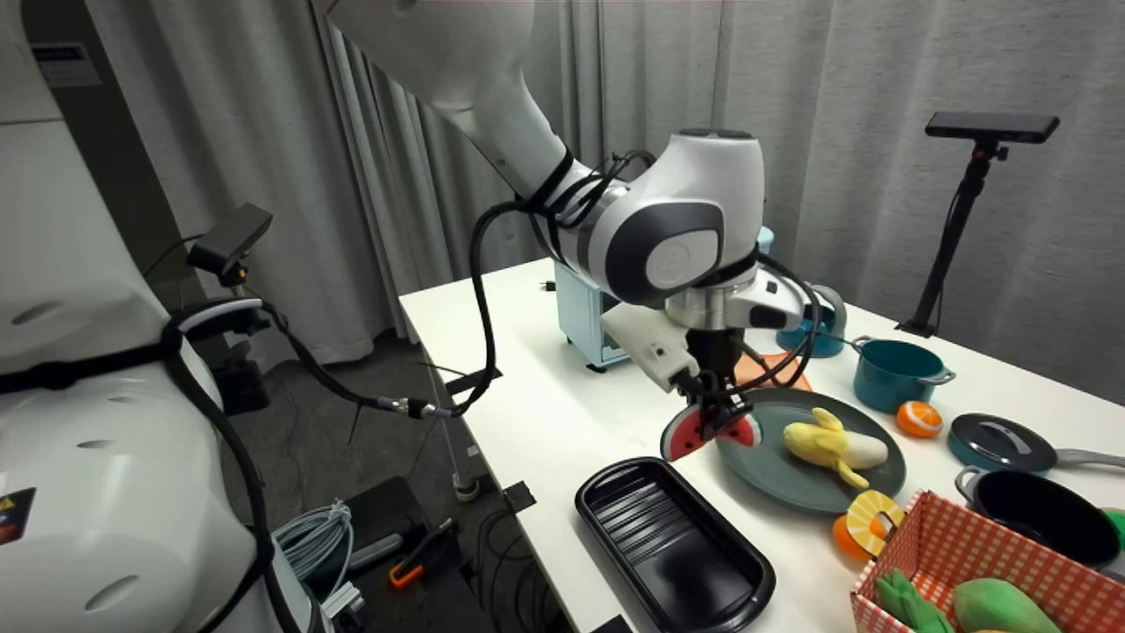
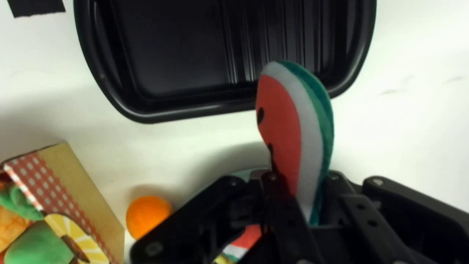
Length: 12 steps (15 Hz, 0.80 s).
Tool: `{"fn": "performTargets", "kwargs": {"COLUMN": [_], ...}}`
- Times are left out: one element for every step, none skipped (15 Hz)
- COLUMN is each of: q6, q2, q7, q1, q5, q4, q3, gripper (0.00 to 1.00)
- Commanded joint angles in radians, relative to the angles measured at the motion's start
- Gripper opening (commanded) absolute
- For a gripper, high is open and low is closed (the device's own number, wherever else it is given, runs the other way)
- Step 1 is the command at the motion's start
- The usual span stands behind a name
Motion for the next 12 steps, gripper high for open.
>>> {"fn": "performTargets", "kwargs": {"q6": [-0.036, -0.039, -0.042, -0.041, -0.042, -0.046, -0.046, -0.050, -0.053, -0.054, -0.057, -0.061], "q2": [0.051, 0.074, 0.101, 0.127, 0.158, 0.184, 0.214, 0.238, 0.261, 0.284, 0.306, 0.318], "q7": [-0.010, -0.004, 0.006, 0.012, 0.018, 0.024, 0.030, 0.033, 0.040, 0.045, 0.048, 0.054], "q1": [-0.016, -0.018, -0.022, -0.024, -0.026, -0.026, -0.026, -0.026, -0.025, -0.024, -0.024, -0.023], "q5": [0.016, 0.014, 0.008, 0.007, 0.008, 0.009, 0.011, 0.017, 0.018, 0.016, 0.017, 0.016], "q4": [0.163, 0.212, 0.265, 0.311, 0.358, 0.399, 0.437, 0.470, 0.499, 0.524, 0.548, 0.564], "q3": [-0.019, -0.023, -0.029, -0.035, -0.039, -0.043, -0.046, -0.046, -0.048, -0.049, -0.049, -0.050], "gripper": [0.03, 0.03, 0.03, 0.03, 0.03, 0.03, 0.03, 0.03, 0.03, 0.03, 0.03, 0.03]}}
